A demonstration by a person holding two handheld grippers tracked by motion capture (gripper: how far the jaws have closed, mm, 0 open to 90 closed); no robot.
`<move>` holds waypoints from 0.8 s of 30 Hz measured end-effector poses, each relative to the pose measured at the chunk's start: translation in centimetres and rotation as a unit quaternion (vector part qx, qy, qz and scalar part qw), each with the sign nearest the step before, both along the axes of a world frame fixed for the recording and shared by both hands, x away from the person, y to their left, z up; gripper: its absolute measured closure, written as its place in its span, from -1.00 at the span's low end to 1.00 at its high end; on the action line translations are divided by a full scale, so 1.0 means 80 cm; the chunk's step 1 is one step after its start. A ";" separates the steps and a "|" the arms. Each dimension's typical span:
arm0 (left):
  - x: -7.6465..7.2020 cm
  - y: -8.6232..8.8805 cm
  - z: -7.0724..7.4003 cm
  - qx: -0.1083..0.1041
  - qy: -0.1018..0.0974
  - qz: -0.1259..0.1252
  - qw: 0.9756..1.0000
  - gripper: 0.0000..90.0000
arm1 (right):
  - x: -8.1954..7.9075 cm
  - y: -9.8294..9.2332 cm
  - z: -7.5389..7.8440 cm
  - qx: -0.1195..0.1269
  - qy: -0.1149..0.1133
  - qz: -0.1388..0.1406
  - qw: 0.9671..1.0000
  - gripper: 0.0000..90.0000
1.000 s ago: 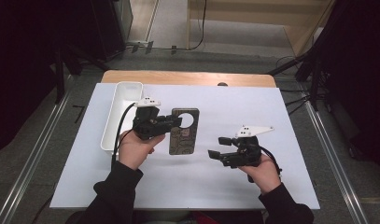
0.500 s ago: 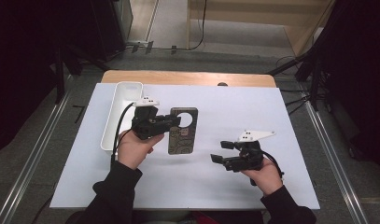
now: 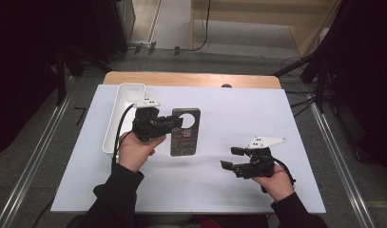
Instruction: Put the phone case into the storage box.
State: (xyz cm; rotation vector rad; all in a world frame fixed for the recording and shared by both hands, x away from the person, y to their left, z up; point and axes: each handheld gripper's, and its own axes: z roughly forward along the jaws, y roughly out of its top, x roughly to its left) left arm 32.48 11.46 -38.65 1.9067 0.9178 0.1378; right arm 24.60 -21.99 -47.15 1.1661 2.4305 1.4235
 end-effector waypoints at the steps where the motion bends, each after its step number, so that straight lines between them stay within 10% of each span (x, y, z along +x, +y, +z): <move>1: 0.000 0.000 0.000 0.000 0.000 0.000 1.000 0.64 | -0.001 -0.002 0.001 0.000 0.000 0.000 1.000 -0.41; 24: 0.006 0.018 0.008 -0.013 0.007 0.005 1.000 0.64 | -0.028 -0.035 0.004 0.000 -0.011 -0.004 1.000 -0.41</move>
